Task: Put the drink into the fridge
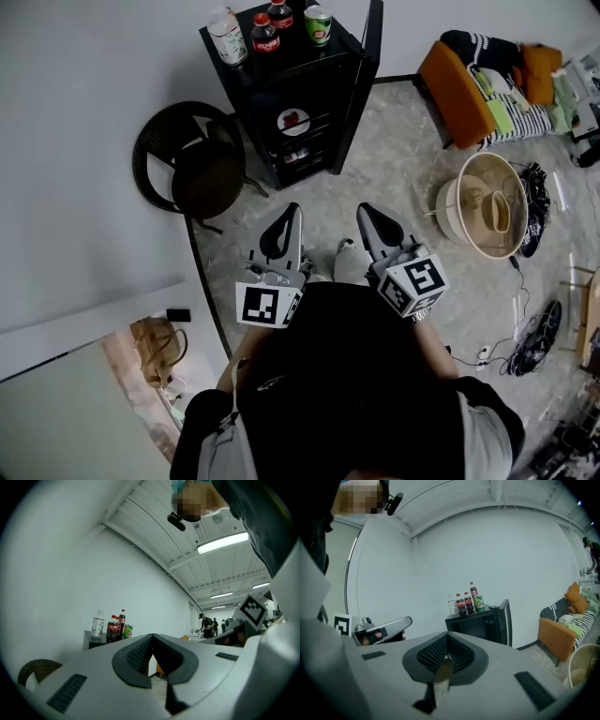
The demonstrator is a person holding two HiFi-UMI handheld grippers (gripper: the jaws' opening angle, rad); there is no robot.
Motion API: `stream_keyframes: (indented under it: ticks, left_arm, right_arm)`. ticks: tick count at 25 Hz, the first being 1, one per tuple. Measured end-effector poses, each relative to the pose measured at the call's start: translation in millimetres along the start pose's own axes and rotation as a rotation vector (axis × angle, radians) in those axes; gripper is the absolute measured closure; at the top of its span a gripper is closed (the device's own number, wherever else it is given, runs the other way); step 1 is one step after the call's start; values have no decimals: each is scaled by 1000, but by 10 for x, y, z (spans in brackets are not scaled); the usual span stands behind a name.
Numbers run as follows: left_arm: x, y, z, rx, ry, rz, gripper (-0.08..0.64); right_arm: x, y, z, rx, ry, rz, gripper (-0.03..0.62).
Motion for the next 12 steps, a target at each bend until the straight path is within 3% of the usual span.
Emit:
stream_keyframes:
  ticks: [12]
  left_arm:
    - [212, -494, -9, -14, -5, -127, 551]
  right_arm:
    - [665, 136, -253, -50, -33, -104, 578]
Point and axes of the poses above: the fingertips, and each gripper's own axes: x forward along the fingers, y to its right, z out of its underside, the point moved 1 cm from there along -x, backward along the fingers, and after that the axes turned 11 degrees about -y, right-handed, at the moved point
